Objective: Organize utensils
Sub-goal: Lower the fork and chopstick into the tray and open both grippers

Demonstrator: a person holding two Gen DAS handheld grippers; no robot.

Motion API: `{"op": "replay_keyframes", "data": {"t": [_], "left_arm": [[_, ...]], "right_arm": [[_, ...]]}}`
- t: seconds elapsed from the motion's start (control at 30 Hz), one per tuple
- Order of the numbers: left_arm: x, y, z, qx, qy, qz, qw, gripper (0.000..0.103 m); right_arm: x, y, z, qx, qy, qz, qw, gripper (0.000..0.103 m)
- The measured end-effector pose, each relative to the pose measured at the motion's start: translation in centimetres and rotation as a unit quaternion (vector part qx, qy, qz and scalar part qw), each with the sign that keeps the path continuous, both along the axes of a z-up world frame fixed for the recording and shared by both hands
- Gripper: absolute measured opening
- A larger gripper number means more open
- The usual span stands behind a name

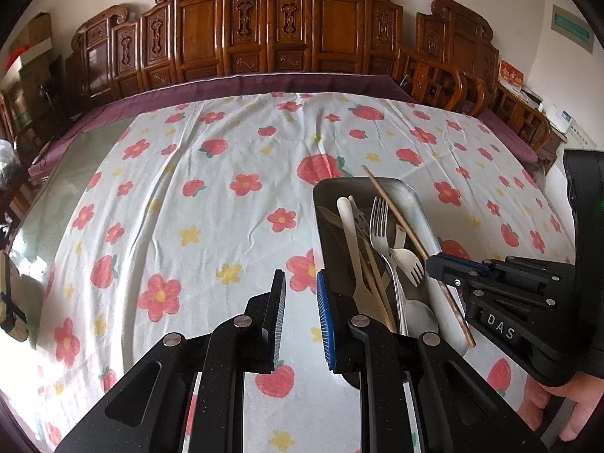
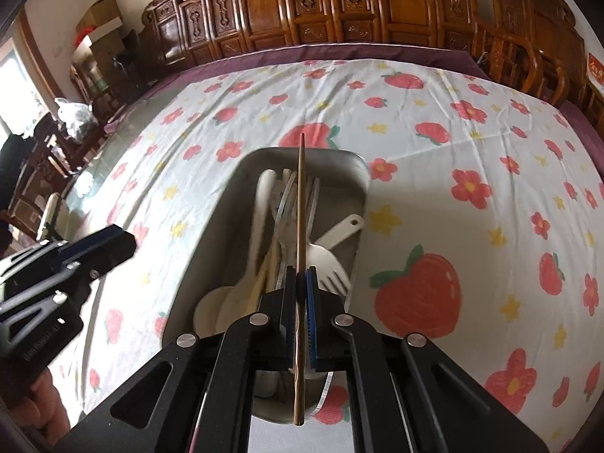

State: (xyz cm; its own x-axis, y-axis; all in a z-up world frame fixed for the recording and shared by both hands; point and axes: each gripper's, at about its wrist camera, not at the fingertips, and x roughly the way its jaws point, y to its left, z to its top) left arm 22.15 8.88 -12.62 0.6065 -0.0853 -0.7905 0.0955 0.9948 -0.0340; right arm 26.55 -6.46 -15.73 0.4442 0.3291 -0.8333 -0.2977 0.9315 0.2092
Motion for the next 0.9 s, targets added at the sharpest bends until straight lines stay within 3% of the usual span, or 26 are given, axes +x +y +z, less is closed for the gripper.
{"op": "replay_keyframes", "data": {"t": [0.3,0.77,0.9], "left_arm": [[-0.2,0.0,0.1,0.002,0.0,0.002,1.0,0.016],[-1.8,-1.3,1.6,0.004,-0.012,0.003,0.9999,0.017],[-2.9,-1.9,2.6,0.006,-0.025,0.008,0.9997,0.031]], "right_arm": [[-0.9,0.6,0.4,0.009,-0.01,0.035,0.999,0.007],[-3.3,-2.0,2.9,0.004,-0.046,0.031,0.998,0.007],[-4.6,-3.3,4.0,0.011,-0.059,0.029,0.998,0.007]]}}
